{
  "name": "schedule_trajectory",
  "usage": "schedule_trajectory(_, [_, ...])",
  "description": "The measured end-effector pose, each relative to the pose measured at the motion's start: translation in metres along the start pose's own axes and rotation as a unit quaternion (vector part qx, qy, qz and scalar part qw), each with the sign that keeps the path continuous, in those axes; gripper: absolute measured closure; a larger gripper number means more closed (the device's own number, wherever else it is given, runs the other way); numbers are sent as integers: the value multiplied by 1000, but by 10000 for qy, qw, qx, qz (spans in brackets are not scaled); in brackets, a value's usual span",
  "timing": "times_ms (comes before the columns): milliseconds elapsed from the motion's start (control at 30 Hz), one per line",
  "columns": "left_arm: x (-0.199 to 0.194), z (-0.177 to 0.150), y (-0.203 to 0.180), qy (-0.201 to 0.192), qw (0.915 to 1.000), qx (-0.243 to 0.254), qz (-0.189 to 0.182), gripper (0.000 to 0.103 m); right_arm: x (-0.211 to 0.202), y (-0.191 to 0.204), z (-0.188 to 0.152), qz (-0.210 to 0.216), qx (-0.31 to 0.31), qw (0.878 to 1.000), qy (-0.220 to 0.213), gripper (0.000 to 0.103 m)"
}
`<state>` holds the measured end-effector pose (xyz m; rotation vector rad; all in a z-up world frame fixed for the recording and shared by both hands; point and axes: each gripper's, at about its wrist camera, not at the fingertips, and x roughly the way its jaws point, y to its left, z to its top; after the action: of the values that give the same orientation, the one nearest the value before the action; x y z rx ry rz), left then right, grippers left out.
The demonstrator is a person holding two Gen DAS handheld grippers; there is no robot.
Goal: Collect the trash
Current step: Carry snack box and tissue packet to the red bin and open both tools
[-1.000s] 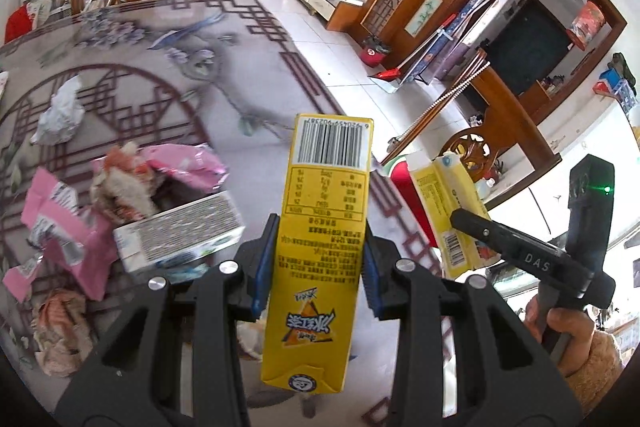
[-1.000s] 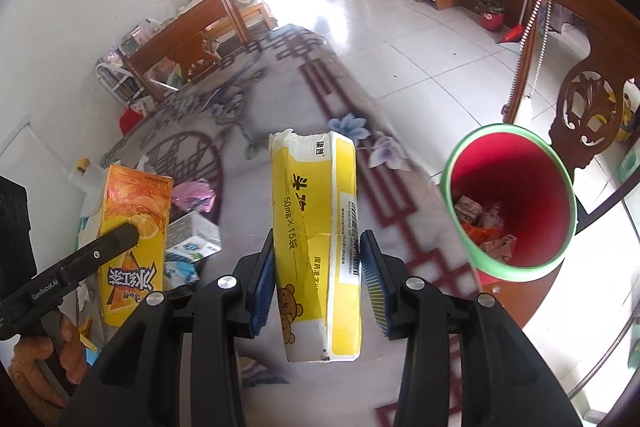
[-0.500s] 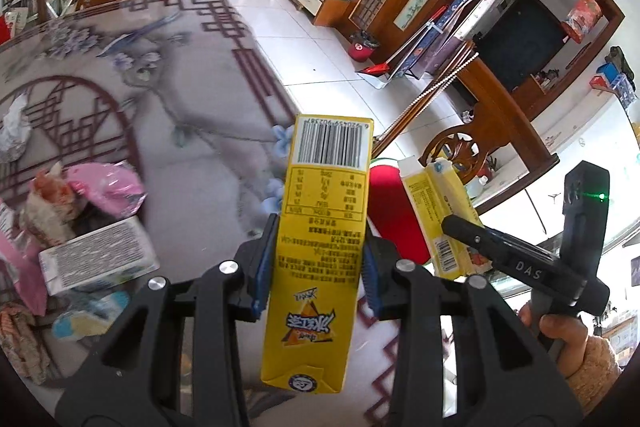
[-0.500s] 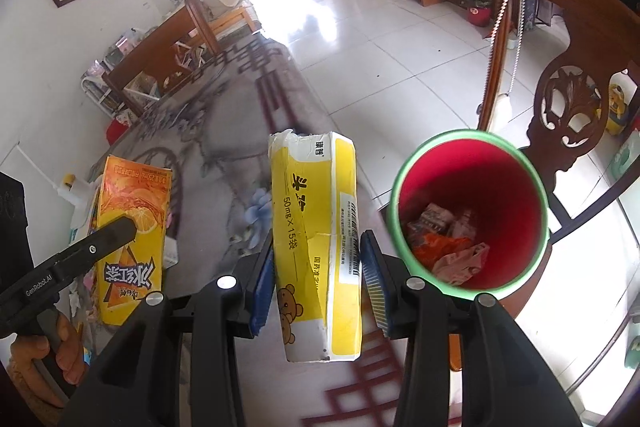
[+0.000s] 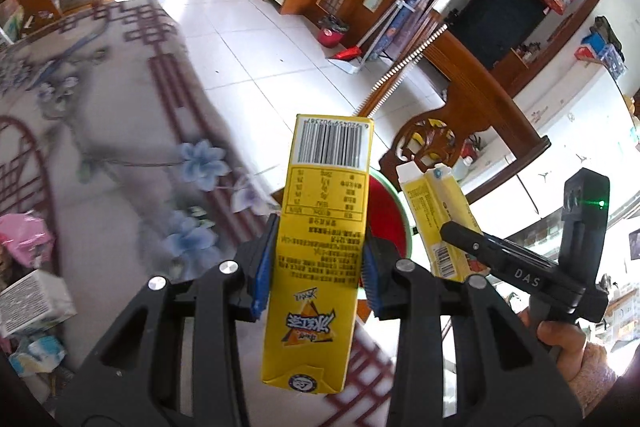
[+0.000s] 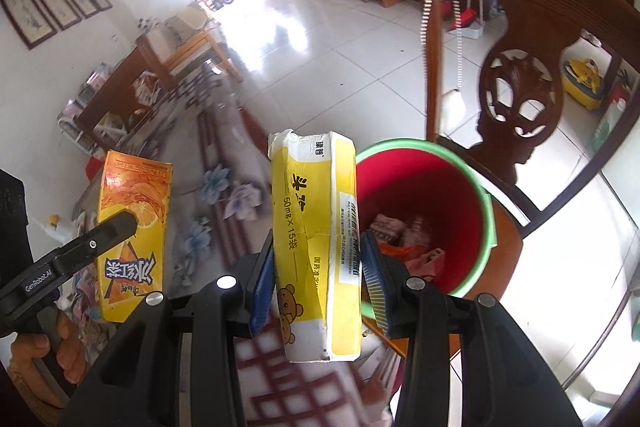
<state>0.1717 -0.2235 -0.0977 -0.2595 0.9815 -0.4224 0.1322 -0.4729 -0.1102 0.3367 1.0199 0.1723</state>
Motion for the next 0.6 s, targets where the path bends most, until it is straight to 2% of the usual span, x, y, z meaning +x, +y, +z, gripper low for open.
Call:
schedule_trajectory(367, [65,15,-49,440,9979,445,-173,67,-8,-59,20,-183,422,9988,-157,64])
schedule_trajectory(600, [86,21,-65,558,9965,606,-176,68,-4,-72,29,-193,472,9986,-149,64])
